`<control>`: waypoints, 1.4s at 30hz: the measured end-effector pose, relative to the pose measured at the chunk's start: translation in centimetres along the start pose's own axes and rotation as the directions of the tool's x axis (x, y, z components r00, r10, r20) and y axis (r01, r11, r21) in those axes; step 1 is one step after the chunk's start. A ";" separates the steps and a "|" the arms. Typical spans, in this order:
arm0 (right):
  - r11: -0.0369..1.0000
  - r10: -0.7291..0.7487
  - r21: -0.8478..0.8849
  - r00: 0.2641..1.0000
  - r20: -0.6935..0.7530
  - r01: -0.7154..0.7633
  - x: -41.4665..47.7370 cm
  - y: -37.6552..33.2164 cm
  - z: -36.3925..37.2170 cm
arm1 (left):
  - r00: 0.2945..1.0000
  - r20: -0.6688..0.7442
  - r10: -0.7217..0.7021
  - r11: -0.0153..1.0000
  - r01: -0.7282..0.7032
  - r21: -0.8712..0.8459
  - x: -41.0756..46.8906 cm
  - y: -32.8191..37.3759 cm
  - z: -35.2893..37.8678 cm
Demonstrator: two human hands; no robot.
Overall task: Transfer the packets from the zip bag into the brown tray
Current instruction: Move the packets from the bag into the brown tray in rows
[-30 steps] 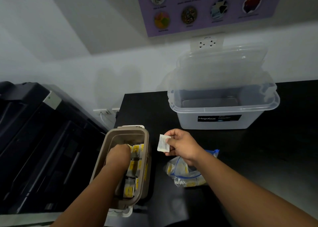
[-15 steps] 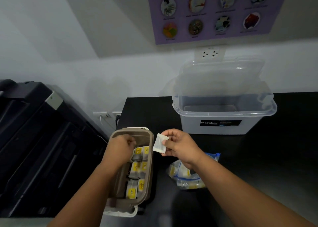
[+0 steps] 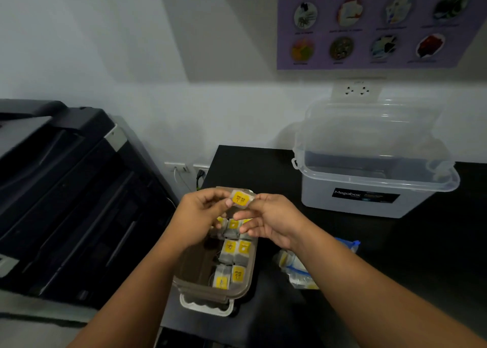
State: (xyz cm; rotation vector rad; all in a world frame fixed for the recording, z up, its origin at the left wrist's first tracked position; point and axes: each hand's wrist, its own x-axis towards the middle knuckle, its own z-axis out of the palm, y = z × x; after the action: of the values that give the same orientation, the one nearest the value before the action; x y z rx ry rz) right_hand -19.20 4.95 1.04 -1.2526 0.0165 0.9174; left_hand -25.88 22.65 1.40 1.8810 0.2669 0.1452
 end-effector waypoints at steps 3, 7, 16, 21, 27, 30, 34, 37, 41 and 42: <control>0.980 -0.047 -0.199 0.992 -0.113 0.024 0.3 0.3 0.0 | 0.973 -0.107 -0.203 0.972 0.214 0.101 -0.1 -0.9 -0.7; 0.869 -0.228 -0.486 0.948 -0.221 0.095 1.1 1.4 -1.0 | 0.921 -0.181 -0.344 0.792 0.388 0.472 -0.1 -2.6 -0.5; 0.775 -0.168 -0.632 0.970 -0.175 0.020 2.8 4.5 -2.6 | 0.903 -0.188 -0.386 0.193 0.279 0.941 -0.1 -3.5 3.5; 0.819 -0.112 -0.573 0.986 -0.126 0.020 2.8 4.3 -3.5 | 0.894 -0.223 -0.388 0.124 0.290 0.949 -0.2 -4.7 4.2; 0.825 -0.093 -0.564 0.991 -0.093 0.025 2.9 4.3 -4.1 | 0.850 -0.292 -0.438 0.101 0.369 0.924 0.0 -4.8 4.4; 0.824 -0.095 -0.565 0.992 -0.084 0.032 3.0 4.4 -4.1 | 0.845 -0.308 -0.438 0.087 0.381 0.920 0.0 -4.9 4.1; 0.820 -0.102 -0.571 0.992 -0.080 0.038 3.1 4.5 -4.3 | 0.845 -0.298 -0.444 0.075 0.367 0.927 -0.1 -5.2 4.2; 0.820 -0.104 -0.571 0.992 -0.069 0.046 3.2 4.5 -4.4 | 0.827 -0.297 -0.477 0.119 0.396 0.911 0.1 -5.5 4.7; 0.805 -0.110 -0.591 0.992 -0.060 0.053 3.1 4.4 -4.4 | 0.810 -0.288 -0.511 0.118 0.398 0.910 0.7 -6.0 5.0; 0.805 -0.107 -0.591 0.993 -0.059 0.051 3.1 4.4 -4.5 | 0.807 -0.285 -0.518 0.117 0.397 0.910 0.7 -5.9 5.0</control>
State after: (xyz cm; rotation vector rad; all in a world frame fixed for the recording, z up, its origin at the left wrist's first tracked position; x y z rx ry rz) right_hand -17.73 3.23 -5.55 -1.8614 -0.2705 0.8159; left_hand -24.68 20.02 -5.85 2.8898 1.0764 -0.7626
